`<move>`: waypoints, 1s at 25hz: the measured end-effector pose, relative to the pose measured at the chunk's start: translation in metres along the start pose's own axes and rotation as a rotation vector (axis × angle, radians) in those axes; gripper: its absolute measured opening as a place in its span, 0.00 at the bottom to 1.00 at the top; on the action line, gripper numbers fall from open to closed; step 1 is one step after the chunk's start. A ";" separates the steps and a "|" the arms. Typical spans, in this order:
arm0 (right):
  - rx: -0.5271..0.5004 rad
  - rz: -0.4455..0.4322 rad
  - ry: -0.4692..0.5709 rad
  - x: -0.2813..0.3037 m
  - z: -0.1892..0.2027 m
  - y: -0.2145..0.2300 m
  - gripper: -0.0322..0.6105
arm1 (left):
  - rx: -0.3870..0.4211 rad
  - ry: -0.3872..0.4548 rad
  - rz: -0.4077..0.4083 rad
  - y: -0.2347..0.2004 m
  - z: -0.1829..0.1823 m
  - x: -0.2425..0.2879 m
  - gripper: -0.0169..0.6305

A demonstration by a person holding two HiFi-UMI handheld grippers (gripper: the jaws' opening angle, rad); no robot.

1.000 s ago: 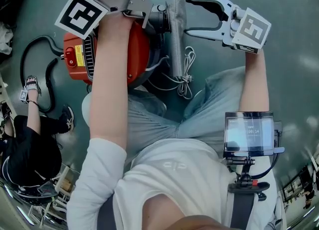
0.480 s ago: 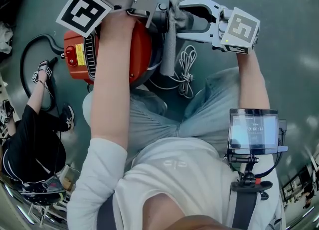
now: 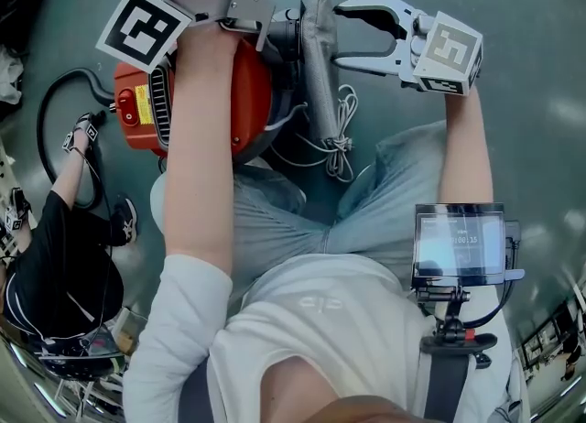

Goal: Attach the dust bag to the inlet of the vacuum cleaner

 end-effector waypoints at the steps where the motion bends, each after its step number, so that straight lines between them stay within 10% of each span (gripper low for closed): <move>1: -0.003 -0.006 -0.005 0.005 0.002 -0.002 0.51 | 0.000 -0.001 0.002 0.000 0.000 0.000 0.14; 13: -0.152 0.021 0.014 0.026 -0.009 -0.013 0.52 | -0.006 -0.016 0.034 0.009 0.004 0.006 0.14; 21: -0.677 0.226 -0.233 0.026 -0.015 -0.033 0.52 | -0.012 -0.023 0.045 0.014 0.003 0.010 0.14; 25: -0.159 0.058 -0.084 0.025 -0.018 -0.017 0.52 | -0.020 -0.028 0.047 0.014 0.004 0.011 0.14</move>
Point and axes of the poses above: the fingertips, and each gripper's own axes: x forward along the fingers, y to its right, z out of its underside, the point moved 3 cm from there along -x, backward along the fingers, and after that the axes turned 7 degrees about x, right-handed, at the moved point
